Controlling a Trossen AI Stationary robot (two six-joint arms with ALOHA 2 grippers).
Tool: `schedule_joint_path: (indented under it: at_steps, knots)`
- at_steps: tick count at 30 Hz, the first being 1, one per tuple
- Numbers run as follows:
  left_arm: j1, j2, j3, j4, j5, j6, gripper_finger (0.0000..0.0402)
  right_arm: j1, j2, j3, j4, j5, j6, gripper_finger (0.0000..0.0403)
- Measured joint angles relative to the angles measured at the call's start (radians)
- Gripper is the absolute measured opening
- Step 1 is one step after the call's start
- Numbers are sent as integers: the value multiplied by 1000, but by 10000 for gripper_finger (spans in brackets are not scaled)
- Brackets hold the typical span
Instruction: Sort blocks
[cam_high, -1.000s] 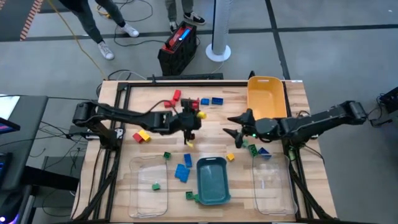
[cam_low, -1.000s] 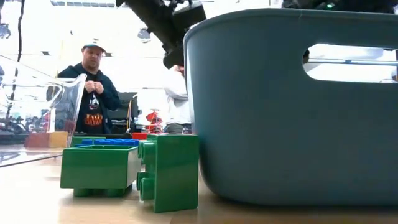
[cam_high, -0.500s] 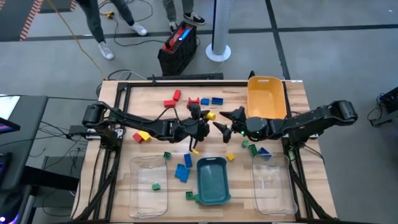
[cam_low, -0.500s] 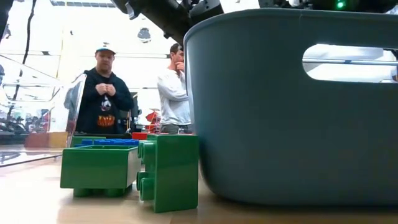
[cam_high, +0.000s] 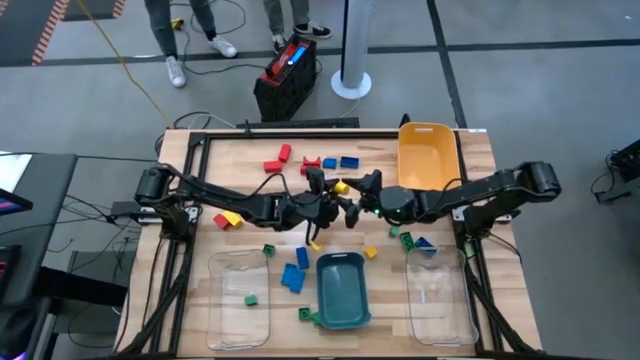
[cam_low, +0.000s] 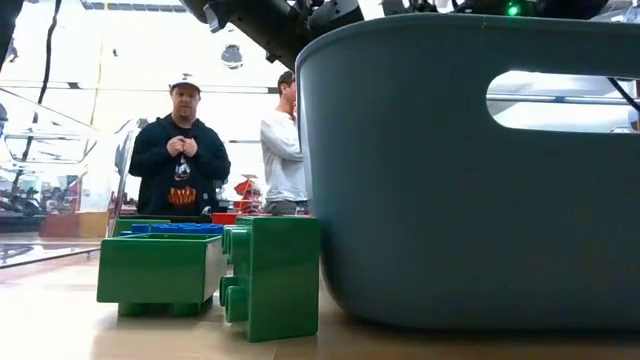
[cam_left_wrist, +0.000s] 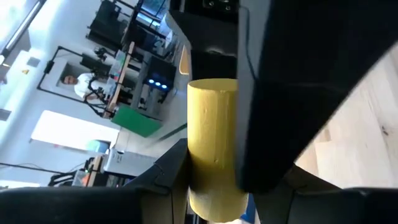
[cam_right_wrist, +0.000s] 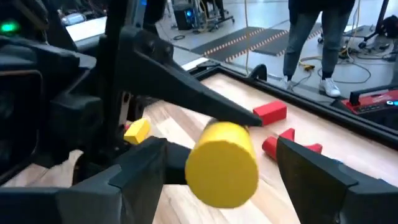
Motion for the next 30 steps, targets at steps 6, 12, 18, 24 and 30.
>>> schedule_joint_path:
  at_steps: [6,12,18,24,30]
  knots:
    - [-4,0,0,-1,-2,-1,133,-11,1,2,9,0,-1,258]
    - [-4,0,0,1,-9,-3,136,-23,5,1,5,-61,8,162]
    - [-4,0,0,-4,-3,-3,138,-22,5,1,5,-68,-14,112]
    - [-4,0,0,-39,16,0,163,-22,5,0,-11,-76,-23,112]
    - [-4,0,0,-62,25,-41,241,-22,1,0,-31,-80,-22,112]
